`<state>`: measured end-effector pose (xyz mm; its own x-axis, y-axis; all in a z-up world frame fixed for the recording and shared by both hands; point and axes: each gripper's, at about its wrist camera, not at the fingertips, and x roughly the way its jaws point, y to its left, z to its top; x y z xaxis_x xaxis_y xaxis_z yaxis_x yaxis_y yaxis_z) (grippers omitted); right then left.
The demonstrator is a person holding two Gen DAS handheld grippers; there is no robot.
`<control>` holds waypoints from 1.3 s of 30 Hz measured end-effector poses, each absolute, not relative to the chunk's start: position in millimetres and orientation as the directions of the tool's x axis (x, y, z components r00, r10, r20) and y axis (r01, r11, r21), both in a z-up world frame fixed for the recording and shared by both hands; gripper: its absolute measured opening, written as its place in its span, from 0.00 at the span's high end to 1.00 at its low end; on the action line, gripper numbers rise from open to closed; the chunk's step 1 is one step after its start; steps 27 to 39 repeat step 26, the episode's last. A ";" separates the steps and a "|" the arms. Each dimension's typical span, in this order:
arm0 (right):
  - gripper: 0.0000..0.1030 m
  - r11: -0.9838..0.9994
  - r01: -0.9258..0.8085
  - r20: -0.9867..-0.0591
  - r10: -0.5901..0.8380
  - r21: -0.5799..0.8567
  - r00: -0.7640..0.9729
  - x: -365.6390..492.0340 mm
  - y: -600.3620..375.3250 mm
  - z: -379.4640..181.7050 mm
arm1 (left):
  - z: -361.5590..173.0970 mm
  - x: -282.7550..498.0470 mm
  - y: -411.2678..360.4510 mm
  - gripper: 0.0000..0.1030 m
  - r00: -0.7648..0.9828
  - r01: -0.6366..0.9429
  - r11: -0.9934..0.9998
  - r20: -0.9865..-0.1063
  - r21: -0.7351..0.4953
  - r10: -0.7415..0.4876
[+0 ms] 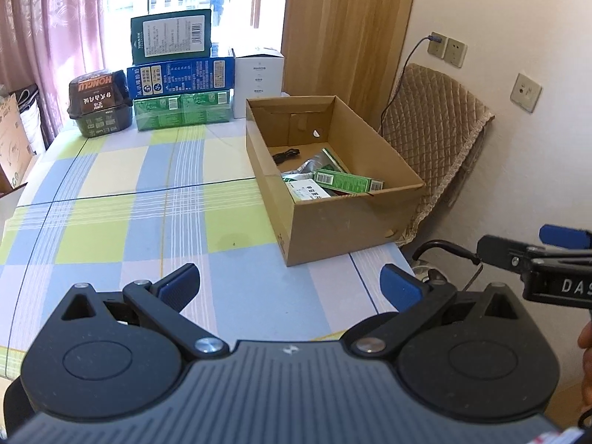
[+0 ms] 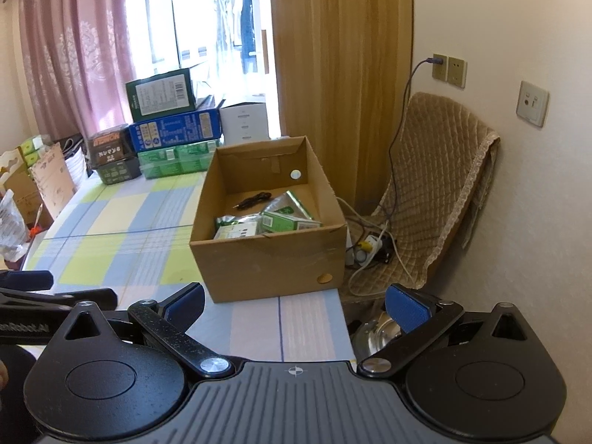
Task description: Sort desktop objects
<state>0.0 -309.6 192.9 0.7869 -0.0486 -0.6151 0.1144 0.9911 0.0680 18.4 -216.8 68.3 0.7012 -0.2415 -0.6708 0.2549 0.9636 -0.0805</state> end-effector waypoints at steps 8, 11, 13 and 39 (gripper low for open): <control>0.02 0.992 0.112 -0.610 -0.050 0.064 0.791 -7.4 -307.8 201.2 | 67.6 14.5 -221.3 0.01 0.695 0.263 0.962 -0.676 -0.078 -0.245; 0.02 0.992 0.109 -0.610 -0.047 0.065 0.791 -8.2 -308.9 201.0 | 68.3 14.7 -221.7 0.01 0.694 0.264 0.961 -0.676 -0.083 -0.249; 0.02 0.992 0.109 -0.612 -0.047 0.065 0.789 -8.5 -309.2 200.5 | 68.3 15.1 -222.0 0.01 0.694 0.264 0.961 -0.676 -0.081 -0.247; 0.02 0.993 0.111 -0.633 -0.055 0.050 0.772 -5.6 -309.7 187.3 | 63.4 16.0 -228.2 0.01 0.701 0.282 0.958 -0.671 -0.048 -0.240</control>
